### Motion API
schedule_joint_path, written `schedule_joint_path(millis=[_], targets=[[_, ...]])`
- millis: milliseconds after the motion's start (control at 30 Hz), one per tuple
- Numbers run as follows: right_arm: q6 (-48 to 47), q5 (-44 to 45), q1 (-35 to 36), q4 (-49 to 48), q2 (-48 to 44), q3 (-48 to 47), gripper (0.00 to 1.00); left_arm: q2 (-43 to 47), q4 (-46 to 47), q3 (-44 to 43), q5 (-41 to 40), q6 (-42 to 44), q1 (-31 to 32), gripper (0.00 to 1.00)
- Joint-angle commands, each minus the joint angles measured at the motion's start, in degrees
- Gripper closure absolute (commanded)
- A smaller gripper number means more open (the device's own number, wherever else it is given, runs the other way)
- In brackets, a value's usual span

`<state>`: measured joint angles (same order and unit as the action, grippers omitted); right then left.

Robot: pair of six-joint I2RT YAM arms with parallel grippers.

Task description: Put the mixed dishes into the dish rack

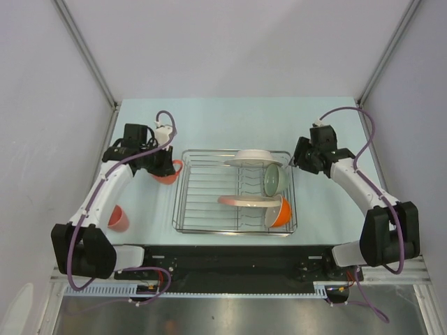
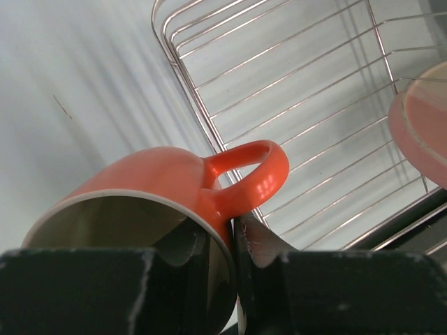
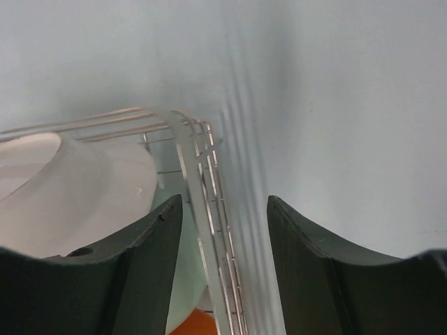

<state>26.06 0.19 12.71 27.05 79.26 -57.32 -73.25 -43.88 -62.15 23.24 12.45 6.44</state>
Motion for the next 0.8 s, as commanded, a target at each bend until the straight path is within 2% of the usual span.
schedule_joint_path(millis=[0, 133, 200, 300, 367, 400, 500, 533, 567, 633, 700, 767], targets=[[-0.6, -3.4, -5.5, -3.1, 0.7, -2.1, 0.43, 3.2, -4.0, -6.9, 8.7, -2.7, 1.9, 1.0], [0.0, -7.3, -9.1, -3.6, 0.8, -3.8, 0.37, 5.1, -8.6, -12.3, 5.4, -0.4, 1.8, 1.0], [0.8, -7.0, -9.7, -3.3, -1.5, -4.8, 0.37, 5.6, -10.3, -16.3, 2.9, 1.5, 1.7, 1.0], [3.1, -3.8, -9.6, -4.2, -8.0, -5.2, 0.31, 6.4, -10.4, -21.2, 4.1, 2.6, 1.7, 1.0], [3.5, -2.0, -8.2, -5.9, -13.8, -5.1, 0.05, 5.7, -10.2, -23.2, 6.4, 3.0, 1.7, 1.0], [3.2, -2.0, -7.7, -6.6, -15.7, -5.1, 0.0, 5.2, -9.6, -24.7, 9.9, 3.0, 1.7, 1.0], [3.5, -4.1, -4.2, -11.6, -22.6, -5.0, 0.0, 3.4, -5.5, -25.9, 18.6, 0.8, 1.7, 1.0], [4.8, -9.0, -4.0, -14.6, -23.5, -5.0, 0.0, 3.0, -3.8, -25.7, 26.9, -1.8, 1.6, 1.0], [6.4, -12.1, -4.5, -16.3, -24.2, -5.0, 0.0, 2.5, -1.9, -25.8, 30.8, -3.0, 1.7, 1.0], [14.4, -22.2, -5.7, -21.4, -24.5, -5.0, 0.0, 0.9, 5.3, -25.9, 38.7, -9.0, 1.7, 1.0], [20.8, -27.0, -5.6, -24.4, -22.1, -5.0, 0.0, -0.4, 13.8, -26.4, 41.3, -12.0, 1.8, 1.0], [28.2, -32.3, -4.9, -28.5, -19.8, -5.0, 0.0, -0.8, 18.0, -27.1, 44.1, -15.4, 2.1, 1.0]])
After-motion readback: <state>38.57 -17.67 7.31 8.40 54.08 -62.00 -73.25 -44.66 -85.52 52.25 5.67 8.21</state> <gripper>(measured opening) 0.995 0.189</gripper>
